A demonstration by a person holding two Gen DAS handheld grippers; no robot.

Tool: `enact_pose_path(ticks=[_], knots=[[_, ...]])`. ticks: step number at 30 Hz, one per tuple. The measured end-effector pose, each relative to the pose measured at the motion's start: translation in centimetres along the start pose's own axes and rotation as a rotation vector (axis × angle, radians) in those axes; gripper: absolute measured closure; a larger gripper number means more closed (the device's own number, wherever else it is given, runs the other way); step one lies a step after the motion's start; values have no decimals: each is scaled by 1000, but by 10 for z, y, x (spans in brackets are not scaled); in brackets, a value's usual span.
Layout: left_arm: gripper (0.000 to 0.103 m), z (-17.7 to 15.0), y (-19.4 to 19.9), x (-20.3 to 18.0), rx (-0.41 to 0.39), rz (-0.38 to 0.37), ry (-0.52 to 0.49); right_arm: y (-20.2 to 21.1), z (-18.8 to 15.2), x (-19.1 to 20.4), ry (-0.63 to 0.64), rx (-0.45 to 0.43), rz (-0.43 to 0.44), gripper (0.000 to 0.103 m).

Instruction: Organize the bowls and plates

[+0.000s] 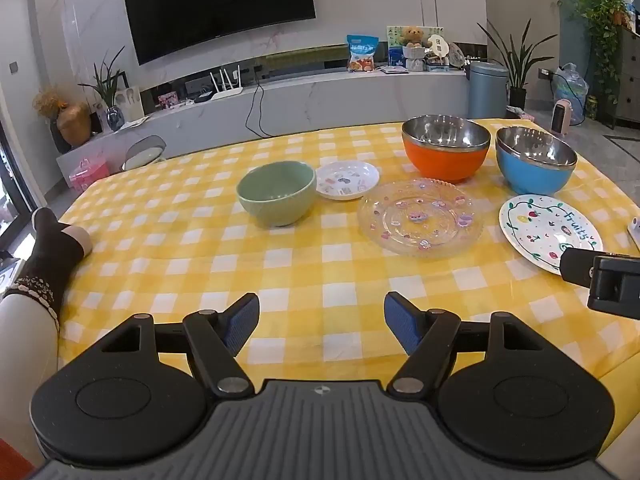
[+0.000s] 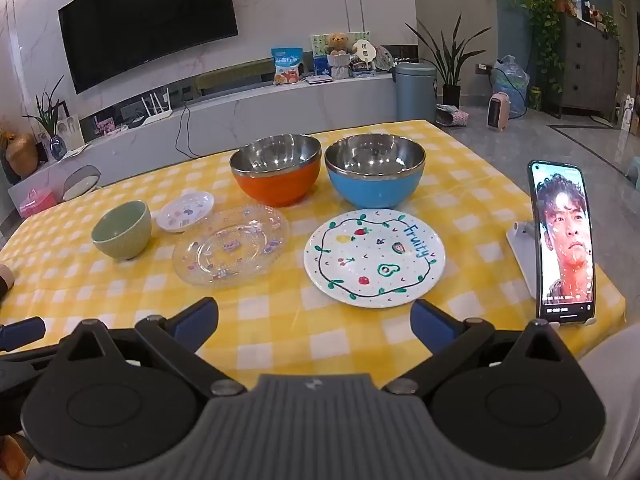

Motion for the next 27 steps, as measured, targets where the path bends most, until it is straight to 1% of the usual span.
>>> enact_pose_path(ticks=[3, 4, 10, 18, 27], knots=[[19, -3, 2, -3, -1, -1, -2, -1, 0, 1, 6, 2, -4, 3], [19, -2, 1, -1, 10, -10, 3, -1, 0, 1, 5, 3, -4, 3], [19, -5, 0, -1, 23, -13, 4, 1, -1, 0, 10, 4, -3, 3], [19, -4, -1, -2, 27, -16, 2, -1, -2, 0, 1, 16, -4, 3], [19, -4, 0, -3, 33, -17, 1, -2, -2, 2, 18, 20, -4, 3]])
Point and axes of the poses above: each gripper's, at about its wrist camera, not at the fingertips, and y roughly against the way its jaws point, x to its left, z to its top, the point moved 10 cm from there along -y, roughly the way its jaws point, and after that the axes turned 9 degrees about x, right-handed, at the moved point
